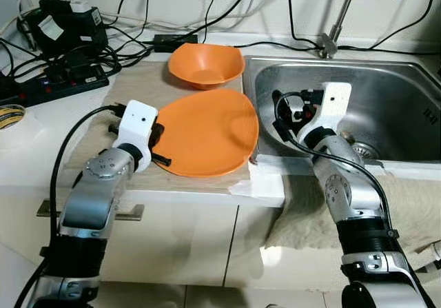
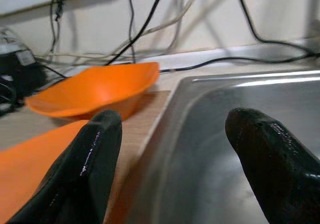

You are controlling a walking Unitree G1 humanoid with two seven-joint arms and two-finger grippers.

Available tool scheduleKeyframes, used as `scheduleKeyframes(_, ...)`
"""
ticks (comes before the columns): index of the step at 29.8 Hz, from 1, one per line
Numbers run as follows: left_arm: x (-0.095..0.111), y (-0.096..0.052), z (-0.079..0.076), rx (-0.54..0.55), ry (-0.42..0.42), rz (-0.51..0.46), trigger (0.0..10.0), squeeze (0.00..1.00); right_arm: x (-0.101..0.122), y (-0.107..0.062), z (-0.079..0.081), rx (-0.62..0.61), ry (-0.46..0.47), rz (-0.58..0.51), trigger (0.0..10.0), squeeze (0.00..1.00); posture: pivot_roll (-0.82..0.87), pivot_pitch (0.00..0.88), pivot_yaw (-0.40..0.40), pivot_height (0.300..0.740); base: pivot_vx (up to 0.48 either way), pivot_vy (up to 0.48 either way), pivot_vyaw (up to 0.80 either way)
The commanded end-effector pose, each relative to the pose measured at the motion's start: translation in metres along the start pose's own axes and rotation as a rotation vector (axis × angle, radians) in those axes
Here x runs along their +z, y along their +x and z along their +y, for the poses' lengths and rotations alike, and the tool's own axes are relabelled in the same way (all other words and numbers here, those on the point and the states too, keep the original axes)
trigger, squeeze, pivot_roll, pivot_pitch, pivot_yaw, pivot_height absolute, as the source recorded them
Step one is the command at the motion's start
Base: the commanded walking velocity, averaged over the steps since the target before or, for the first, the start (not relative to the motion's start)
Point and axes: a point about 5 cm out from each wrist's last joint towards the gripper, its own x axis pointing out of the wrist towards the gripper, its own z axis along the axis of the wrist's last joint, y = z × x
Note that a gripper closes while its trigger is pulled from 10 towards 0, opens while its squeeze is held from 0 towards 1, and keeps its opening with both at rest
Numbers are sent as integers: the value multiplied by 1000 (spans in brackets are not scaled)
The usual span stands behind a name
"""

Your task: Kitchen organization

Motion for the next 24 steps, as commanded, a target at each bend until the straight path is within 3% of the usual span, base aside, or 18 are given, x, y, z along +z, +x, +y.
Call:
scheduleKeyframes(1,-43,3,-19,-65,-39,186,10000,0,6,3,3,19,83,-2,10000,0,58,0,-53,732,0,0,0)
scheduleKeyframes(2,-43,3,-19,-65,-39,186,10000,0,6,3,3,19,83,-2,10000,0,58,0,-53,732,0,0,0)
scheduleKeyframes(5,-50,2,-21,-67,-51,198,10000,0,2,5,15,102,271,59,10000,0,59,0,-55,732,0,0,0)
scheduleKeyframes(13,-52,1,-20,-60,-53,200,10000,0,-1,5,34,215,408,107,10000,0,67,0,-52,732,0,0,0)
scheduleKeyframes(24,-48,3,-19,-62,-48,187,10000,0,-18,3,53,268,415,222,10000,0,68,0,-47,732,0,0,0)
